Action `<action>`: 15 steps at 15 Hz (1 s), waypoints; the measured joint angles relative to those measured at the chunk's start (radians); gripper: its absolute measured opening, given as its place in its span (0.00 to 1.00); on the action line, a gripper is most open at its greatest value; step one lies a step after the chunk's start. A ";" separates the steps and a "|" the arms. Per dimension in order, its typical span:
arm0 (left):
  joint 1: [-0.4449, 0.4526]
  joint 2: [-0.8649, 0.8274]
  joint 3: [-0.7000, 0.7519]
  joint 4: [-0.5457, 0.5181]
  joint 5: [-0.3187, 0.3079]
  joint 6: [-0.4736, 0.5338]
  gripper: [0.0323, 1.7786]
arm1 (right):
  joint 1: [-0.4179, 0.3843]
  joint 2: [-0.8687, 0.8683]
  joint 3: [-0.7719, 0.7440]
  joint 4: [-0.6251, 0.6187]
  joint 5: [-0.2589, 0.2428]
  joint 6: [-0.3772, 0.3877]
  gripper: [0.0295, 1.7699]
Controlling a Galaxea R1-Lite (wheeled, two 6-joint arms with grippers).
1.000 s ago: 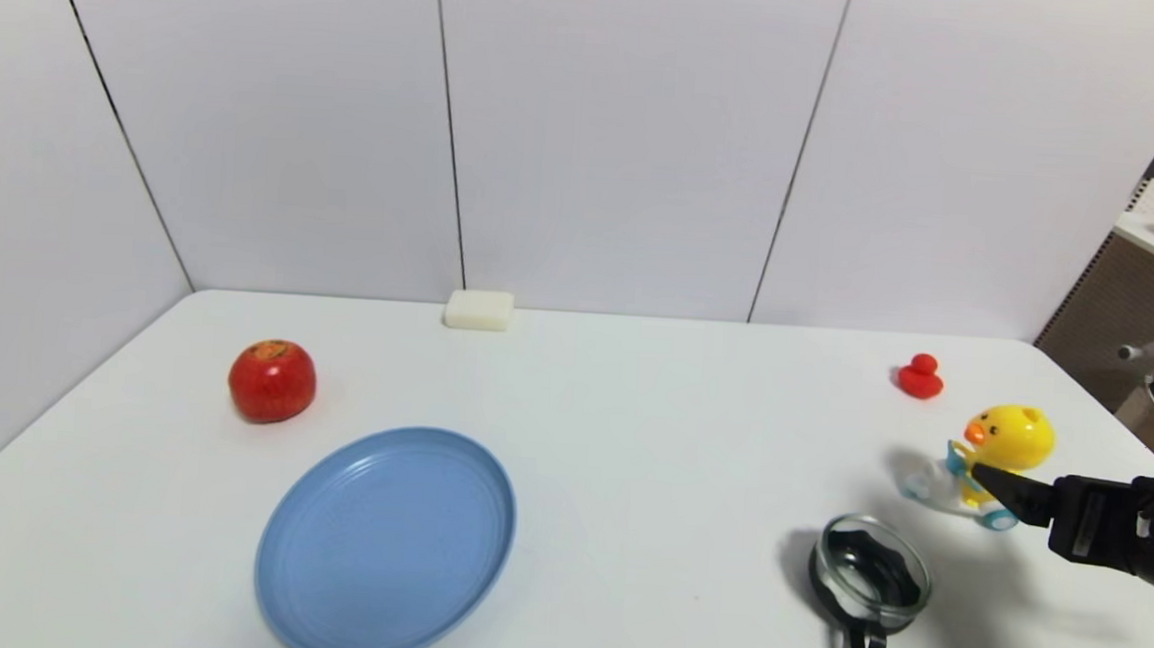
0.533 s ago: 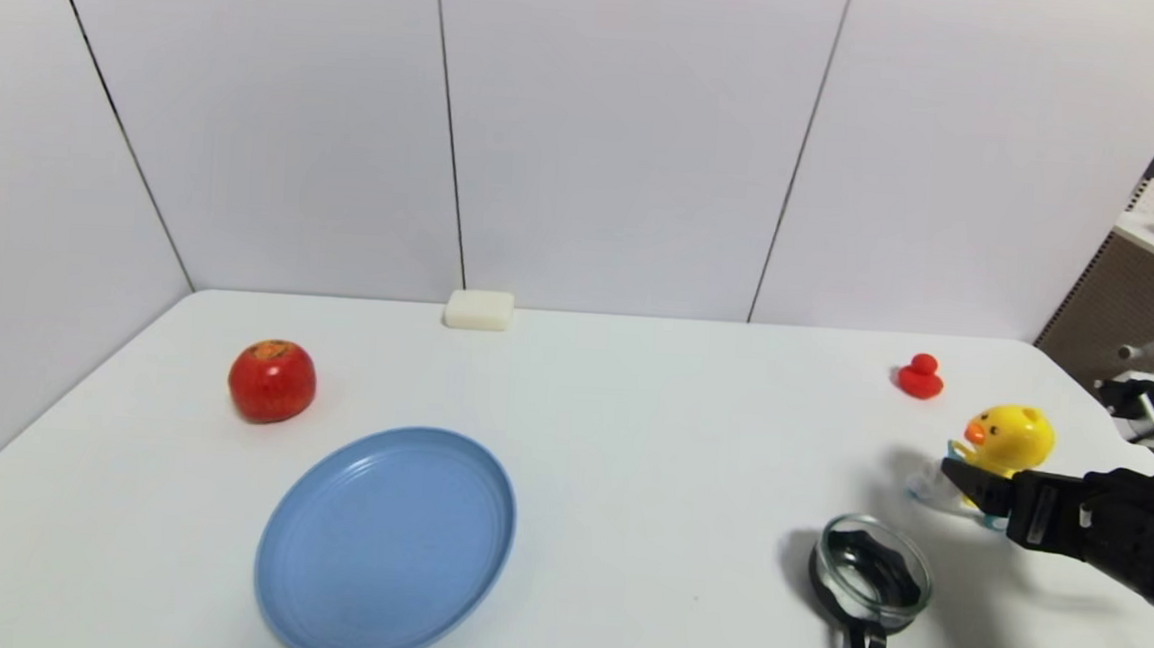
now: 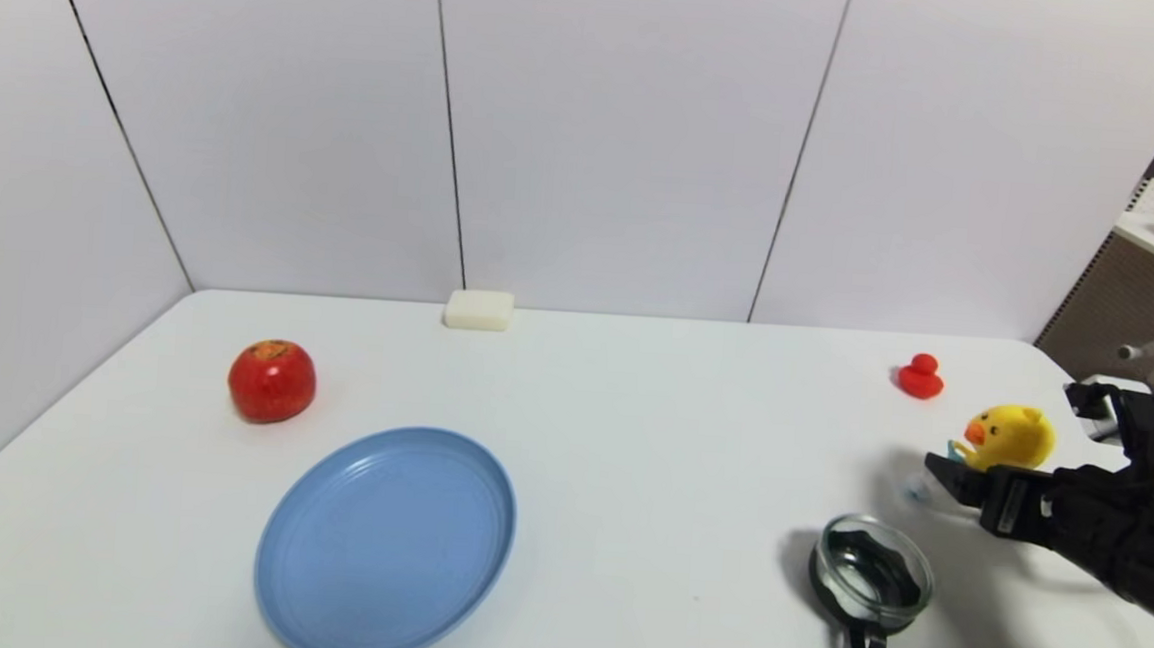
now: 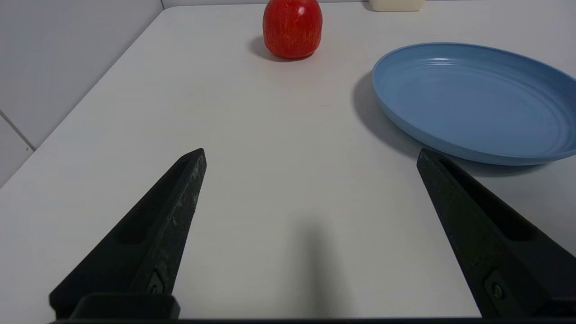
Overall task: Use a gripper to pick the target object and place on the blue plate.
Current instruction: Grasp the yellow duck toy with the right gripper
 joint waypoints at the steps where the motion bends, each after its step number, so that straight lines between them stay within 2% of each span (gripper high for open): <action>1: 0.000 0.000 0.000 0.000 0.000 0.000 0.95 | -0.004 0.014 -0.006 -0.003 0.000 0.000 0.96; 15: 0.000 0.000 0.000 0.000 0.000 0.000 0.95 | -0.009 0.109 -0.063 -0.043 0.002 0.000 0.96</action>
